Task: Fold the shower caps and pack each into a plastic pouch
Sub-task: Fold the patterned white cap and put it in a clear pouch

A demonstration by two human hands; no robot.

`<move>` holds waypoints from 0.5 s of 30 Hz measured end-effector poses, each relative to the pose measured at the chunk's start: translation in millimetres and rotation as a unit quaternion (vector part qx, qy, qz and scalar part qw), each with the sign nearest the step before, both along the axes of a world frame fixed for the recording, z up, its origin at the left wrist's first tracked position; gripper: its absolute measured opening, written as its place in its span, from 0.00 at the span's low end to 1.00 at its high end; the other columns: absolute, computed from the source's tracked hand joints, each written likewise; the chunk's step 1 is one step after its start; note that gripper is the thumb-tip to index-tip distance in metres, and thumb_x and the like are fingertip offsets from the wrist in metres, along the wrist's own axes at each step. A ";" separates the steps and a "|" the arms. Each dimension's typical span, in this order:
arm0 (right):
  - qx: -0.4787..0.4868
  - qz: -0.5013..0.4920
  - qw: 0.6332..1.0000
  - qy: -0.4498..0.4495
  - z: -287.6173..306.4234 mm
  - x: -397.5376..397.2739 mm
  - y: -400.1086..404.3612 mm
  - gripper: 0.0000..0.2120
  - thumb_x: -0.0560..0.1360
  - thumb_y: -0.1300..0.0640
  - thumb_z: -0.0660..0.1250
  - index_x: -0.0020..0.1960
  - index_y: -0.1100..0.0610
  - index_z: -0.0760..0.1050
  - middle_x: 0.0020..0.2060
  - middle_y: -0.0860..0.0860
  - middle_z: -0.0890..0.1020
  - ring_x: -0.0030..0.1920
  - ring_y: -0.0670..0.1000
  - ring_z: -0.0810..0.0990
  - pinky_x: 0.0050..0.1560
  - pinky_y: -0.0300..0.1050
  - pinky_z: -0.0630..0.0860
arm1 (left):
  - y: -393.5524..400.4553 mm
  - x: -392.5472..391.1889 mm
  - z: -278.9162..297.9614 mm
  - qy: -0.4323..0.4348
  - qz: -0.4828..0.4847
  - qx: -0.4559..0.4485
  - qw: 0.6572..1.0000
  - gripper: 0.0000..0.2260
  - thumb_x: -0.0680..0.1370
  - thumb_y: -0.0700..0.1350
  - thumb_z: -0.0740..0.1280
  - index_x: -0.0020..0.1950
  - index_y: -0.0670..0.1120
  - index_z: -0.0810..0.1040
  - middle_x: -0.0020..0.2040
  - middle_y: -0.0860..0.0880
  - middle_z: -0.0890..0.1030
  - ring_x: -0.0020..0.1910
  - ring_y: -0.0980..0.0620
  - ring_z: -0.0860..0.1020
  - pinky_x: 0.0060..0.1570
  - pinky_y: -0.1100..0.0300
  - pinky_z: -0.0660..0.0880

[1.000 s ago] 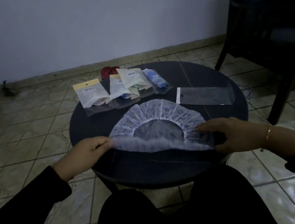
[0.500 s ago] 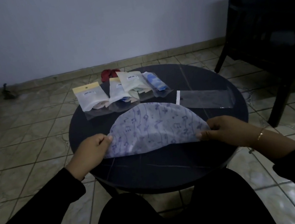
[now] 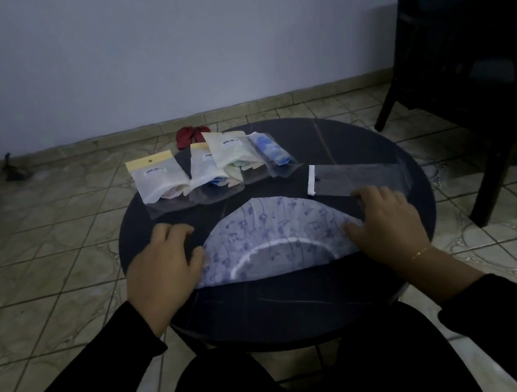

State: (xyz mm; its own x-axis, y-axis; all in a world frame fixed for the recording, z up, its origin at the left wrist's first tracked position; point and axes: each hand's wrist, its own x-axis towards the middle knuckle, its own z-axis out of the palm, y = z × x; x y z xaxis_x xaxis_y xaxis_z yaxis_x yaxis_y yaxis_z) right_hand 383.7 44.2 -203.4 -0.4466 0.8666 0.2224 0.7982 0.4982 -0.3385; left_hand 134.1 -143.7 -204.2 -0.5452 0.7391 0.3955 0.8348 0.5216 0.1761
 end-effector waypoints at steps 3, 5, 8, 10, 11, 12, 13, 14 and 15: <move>0.103 0.098 0.989 0.033 10.6 -14.0 -11.3 0.20 0.75 0.47 0.64 0.65 0.50 0.70 0.62 0.51 0.73 0.63 0.53 0.69 0.59 0.48 0.65 | 14.5 11.9 12.0 0.069 -0.175 0.067 0.980 0.12 0.76 0.51 0.61 0.56 0.50 0.79 0.54 0.50 0.78 0.47 0.49 0.78 0.43 0.57 0.73; 0.103 0.198 0.975 -0.006 16.8 -29.9 -16.5 0.21 0.77 0.46 0.60 0.69 0.48 0.67 0.68 0.48 0.69 0.69 0.50 0.64 0.65 0.48 0.61 | 31.9 21.6 14.3 0.072 -0.252 -0.007 0.965 0.18 0.78 0.57 0.54 0.61 0.54 0.77 0.62 0.53 0.76 0.59 0.51 0.74 0.52 0.56 0.67; 0.037 0.274 0.954 -0.113 9.3 -52.3 -16.5 0.25 0.80 0.44 0.52 0.75 0.49 0.56 0.75 0.47 0.57 0.76 0.49 0.51 0.72 0.51 0.51 | 57.5 27.8 3.7 0.018 -0.269 -0.157 0.950 0.36 0.72 0.71 0.39 0.75 0.56 0.61 0.77 0.52 0.59 0.75 0.52 0.56 0.68 0.55 0.56; -0.032 0.266 0.950 -0.161 -2.5 -59.2 -11.1 0.28 0.80 0.41 0.47 0.77 0.50 0.49 0.77 0.46 0.50 0.76 0.48 0.45 0.74 0.52 0.46 | 68.5 24.1 -6.6 -0.027 -0.251 -0.229 0.940 0.46 0.65 0.76 0.31 0.77 0.56 0.50 0.78 0.52 0.49 0.77 0.53 0.46 0.72 0.55 0.47; -0.064 0.261 0.948 -0.172 -7.6 -60.9 -7.8 0.29 0.80 0.40 0.46 0.77 0.50 0.46 0.77 0.45 0.47 0.76 0.48 0.44 0.74 0.53 0.44 | 71.8 21.8 -11.0 -0.047 -0.244 -0.245 0.937 0.48 0.63 0.77 0.29 0.77 0.56 0.47 0.79 0.52 0.47 0.77 0.53 0.45 0.73 0.55 0.45; -0.083 0.259 0.946 -0.179 -11.2 -62.2 -5.1 0.29 0.80 0.39 0.45 0.77 0.49 0.45 0.77 0.45 0.46 0.76 0.47 0.43 0.74 0.54 0.43 | 73.7 20.2 -14.4 -0.063 -0.239 -0.253 0.936 0.48 0.62 0.78 0.30 0.77 0.56 0.45 0.79 0.51 0.46 0.77 0.53 0.44 0.73 0.55 0.44; -0.091 0.256 0.945 -0.182 -13.4 -63.4 -2.7 0.30 0.80 0.38 0.44 0.77 0.49 0.44 0.77 0.45 0.45 0.76 0.47 0.42 0.75 0.55 0.42 | 74.8 19.4 -16.7 -0.074 -0.235 -0.258 0.934 0.48 0.62 0.78 0.32 0.77 0.55 0.44 0.79 0.51 0.45 0.77 0.53 0.43 0.73 0.55 0.44; -0.092 0.255 0.945 -0.185 -13.6 -64.9 -1.2 0.30 0.79 0.38 0.44 0.77 0.48 0.44 0.77 0.45 0.45 0.76 0.47 0.42 0.75 0.55 0.42 | 75.6 19.4 -17.8 -0.081 -0.233 -0.262 0.933 0.48 0.63 0.78 0.34 0.77 0.55 0.43 0.79 0.52 0.44 0.77 0.53 0.43 0.73 0.55 0.43; -0.092 0.253 0.944 -0.189 -13.8 -66.3 -0.6 0.30 0.79 0.38 0.44 0.77 0.48 0.43 0.77 0.44 0.45 0.76 0.47 0.42 0.75 0.55 0.42 | 76.2 19.7 -18.3 -0.085 -0.231 -0.268 0.932 0.47 0.64 0.79 0.37 0.77 0.55 0.42 0.78 0.52 0.43 0.77 0.54 0.42 0.73 0.55 0.43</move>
State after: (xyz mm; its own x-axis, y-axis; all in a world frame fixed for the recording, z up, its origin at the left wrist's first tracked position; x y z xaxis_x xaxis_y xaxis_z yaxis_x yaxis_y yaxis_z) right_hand 317.3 43.7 -217.1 -0.8314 0.5290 -0.1700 0.5546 0.8090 -0.1950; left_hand 153.7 -67.5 -222.5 -0.1415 0.9769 -0.1602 0.9756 0.1651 0.1446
